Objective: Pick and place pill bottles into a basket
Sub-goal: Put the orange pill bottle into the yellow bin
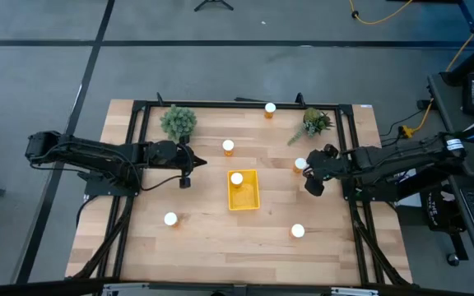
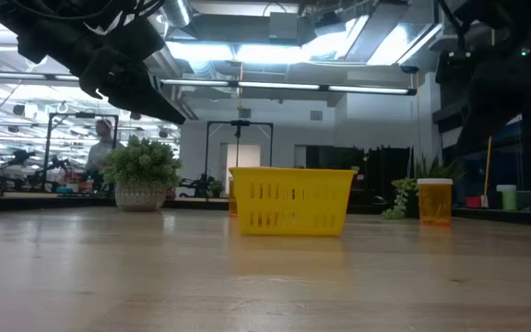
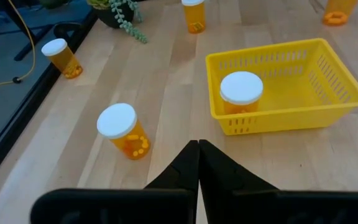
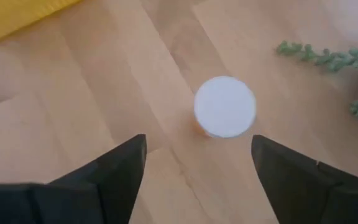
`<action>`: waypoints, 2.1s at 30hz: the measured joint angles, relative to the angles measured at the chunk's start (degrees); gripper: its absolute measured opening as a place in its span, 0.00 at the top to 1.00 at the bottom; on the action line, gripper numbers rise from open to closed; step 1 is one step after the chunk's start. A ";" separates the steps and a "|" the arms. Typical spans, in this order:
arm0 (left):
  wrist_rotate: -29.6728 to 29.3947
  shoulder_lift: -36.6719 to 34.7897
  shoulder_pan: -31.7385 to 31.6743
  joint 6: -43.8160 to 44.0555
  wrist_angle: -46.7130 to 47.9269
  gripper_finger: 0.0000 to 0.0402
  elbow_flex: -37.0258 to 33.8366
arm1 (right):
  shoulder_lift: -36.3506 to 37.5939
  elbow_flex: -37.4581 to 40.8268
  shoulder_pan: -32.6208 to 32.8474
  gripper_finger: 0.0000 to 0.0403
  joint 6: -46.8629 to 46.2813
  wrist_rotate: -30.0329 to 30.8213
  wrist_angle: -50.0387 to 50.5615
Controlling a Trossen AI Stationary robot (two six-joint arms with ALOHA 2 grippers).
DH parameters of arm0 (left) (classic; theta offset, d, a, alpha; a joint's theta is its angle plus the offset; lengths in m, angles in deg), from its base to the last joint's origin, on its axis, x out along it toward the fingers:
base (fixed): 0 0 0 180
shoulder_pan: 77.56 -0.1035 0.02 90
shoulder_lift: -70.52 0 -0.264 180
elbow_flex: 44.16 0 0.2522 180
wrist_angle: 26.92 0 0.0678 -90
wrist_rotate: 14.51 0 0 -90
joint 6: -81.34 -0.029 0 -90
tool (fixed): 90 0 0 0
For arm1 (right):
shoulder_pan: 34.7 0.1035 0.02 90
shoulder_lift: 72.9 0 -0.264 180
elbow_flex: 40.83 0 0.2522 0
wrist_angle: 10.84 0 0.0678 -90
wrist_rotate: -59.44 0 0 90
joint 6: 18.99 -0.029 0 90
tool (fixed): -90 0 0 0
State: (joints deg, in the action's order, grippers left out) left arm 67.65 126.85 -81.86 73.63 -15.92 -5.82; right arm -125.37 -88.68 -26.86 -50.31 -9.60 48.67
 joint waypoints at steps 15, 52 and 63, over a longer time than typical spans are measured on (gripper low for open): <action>-0.17 0.00 0.00 -0.04 0.00 0.99 0.00 | 3.74 11.77 1.96 0.27 -2.89 7.12 -12.64; -0.20 0.00 0.00 -0.50 0.26 0.99 0.00 | -4.72 17.51 2.99 0.27 -8.68 10.54 -29.44; -0.20 0.01 0.00 -0.48 0.24 0.99 0.00 | -4.72 23.15 2.79 0.27 -2.65 15.42 -42.36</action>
State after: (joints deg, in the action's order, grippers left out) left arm 67.46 126.86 -81.86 73.14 -15.68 -5.82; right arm -130.09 -65.53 -24.07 -52.96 5.82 6.31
